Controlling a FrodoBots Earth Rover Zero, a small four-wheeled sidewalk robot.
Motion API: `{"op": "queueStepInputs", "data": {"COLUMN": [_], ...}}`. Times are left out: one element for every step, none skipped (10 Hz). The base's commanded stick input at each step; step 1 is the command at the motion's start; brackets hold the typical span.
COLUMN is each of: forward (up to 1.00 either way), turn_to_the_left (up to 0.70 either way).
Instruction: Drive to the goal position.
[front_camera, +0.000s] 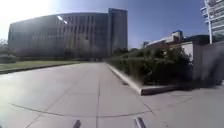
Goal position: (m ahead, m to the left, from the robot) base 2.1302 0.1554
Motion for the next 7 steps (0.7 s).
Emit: {"op": "queueStepInputs", "data": {"forward": [1.0, 1.0, 1.0, 1.0, 1.0, 1.0, 1.0], "turn_to_the_left": [0.0, 0.0, 0.0, 0.0, 0.0, 0.0, 0.0]}}
